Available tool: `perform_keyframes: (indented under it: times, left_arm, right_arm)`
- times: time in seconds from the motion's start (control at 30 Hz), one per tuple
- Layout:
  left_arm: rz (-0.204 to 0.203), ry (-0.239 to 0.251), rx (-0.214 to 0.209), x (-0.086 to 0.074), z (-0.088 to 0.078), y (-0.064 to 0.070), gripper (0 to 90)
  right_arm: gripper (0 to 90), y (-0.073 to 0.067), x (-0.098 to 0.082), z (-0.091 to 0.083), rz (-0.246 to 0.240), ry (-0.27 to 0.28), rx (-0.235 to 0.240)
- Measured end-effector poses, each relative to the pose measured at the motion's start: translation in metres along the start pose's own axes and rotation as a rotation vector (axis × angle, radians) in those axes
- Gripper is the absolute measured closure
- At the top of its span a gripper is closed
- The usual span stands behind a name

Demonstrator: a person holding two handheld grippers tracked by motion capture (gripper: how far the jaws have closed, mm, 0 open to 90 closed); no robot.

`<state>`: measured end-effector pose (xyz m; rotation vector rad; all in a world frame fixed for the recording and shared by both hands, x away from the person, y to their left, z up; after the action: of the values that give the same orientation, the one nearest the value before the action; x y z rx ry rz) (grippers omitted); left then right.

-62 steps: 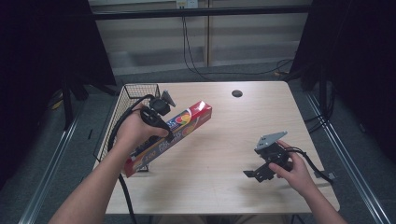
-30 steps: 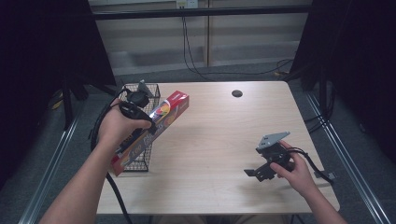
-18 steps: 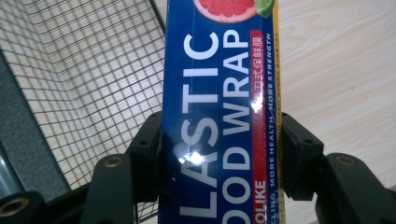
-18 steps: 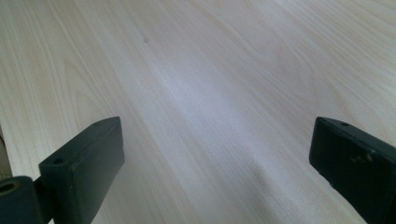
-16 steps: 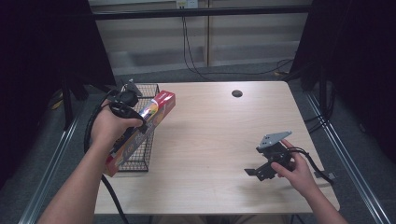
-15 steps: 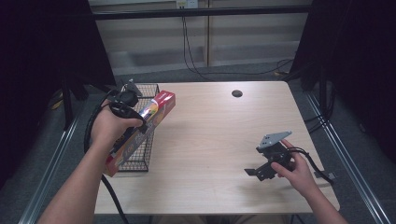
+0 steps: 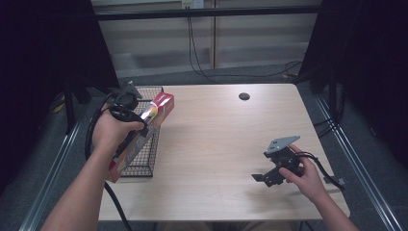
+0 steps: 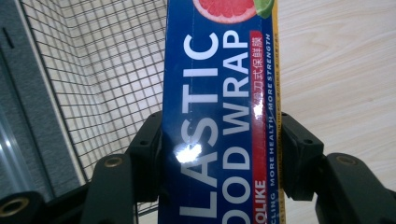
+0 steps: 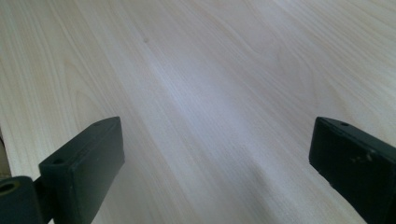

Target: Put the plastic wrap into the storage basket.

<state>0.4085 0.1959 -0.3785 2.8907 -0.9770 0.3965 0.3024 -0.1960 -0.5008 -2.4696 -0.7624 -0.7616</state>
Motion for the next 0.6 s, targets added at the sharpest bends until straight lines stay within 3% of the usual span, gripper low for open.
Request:
perform_keyframes:
  times: [0.07, 0.1, 0.2, 0.6]
  left_arm:
    - [-0.025, 0.016, 0.014, 0.0, 0.001, -0.002, 43.8]
    - [-0.014, 0.009, 0.014, -0.001, 0.002, -0.003, 43.8]
    - [-0.06, 0.006, 0.015, -0.003, 0.006, -0.004, 43.8]
    - [-0.134, -0.011, 0.036, -0.012, 0.011, -0.016, 43.8]
  right_arm:
    - [3.2, 0.0, 0.0, 0.002, 0.0, 0.0, 0.002]
    - [2.9, -0.001, 0.0, 0.002, 0.0, -0.001, 0.011]
    - [3.2, -0.001, 0.0, 0.001, 0.0, -0.001, 0.002]
    - [3.1, -0.001, 0.003, 0.0, -0.003, 0.011, 0.0]
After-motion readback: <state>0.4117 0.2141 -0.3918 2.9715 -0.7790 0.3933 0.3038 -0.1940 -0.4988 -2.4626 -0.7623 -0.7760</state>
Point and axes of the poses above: each handheld gripper's, and its own axes: z roughly forward along the jaws, x roughly out of its top, y roughly to its right, the point moved 7 cm from there along z, roughly forward along the jaws, and after that the axes turned 15 degrees about z, right-handed, at the moved point
